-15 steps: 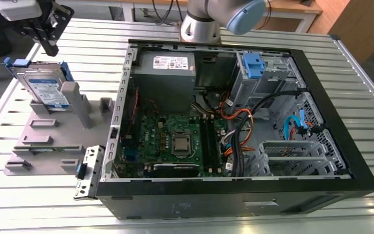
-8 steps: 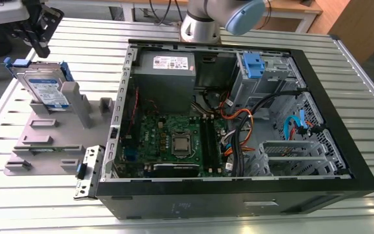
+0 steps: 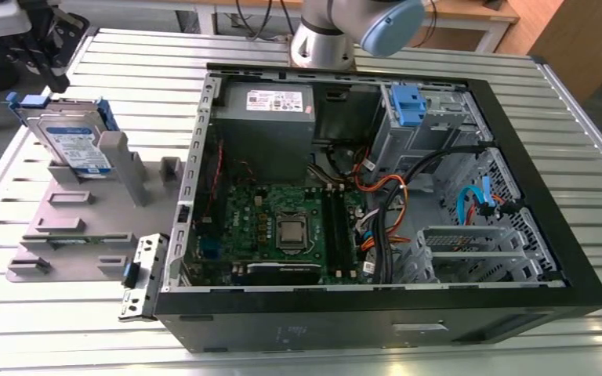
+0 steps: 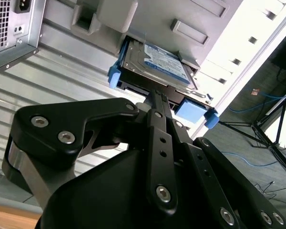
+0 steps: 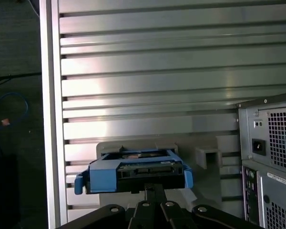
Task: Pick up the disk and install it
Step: 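Reach for the disk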
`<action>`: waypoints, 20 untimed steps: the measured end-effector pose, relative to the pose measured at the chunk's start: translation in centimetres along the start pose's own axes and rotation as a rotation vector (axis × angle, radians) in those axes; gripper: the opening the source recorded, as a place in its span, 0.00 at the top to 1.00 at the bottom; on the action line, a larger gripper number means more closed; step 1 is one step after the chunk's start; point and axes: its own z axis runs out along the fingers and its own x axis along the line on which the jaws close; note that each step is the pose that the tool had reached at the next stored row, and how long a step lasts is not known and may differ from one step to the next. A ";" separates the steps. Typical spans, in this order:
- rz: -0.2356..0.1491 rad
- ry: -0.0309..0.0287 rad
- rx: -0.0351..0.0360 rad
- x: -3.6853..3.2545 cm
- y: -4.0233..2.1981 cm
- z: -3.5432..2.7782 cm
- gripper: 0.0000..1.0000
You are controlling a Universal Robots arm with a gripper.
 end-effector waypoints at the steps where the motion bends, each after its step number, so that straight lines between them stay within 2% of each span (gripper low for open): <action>1: 0.000 0.0000 0.0000 0.18 -0.02 0.08 0.89; 4: 0.000 0.0000 0.0005 0.66 -0.06 0.35 0.89; 11: 0.000 -0.0002 0.0032 1.22 -0.14 1.10 0.89; 15: 0.000 -0.0003 0.0043 1.54 -0.17 1.24 0.89; 20: 0.000 -0.0003 0.0043 1.56 -0.17 1.24 0.89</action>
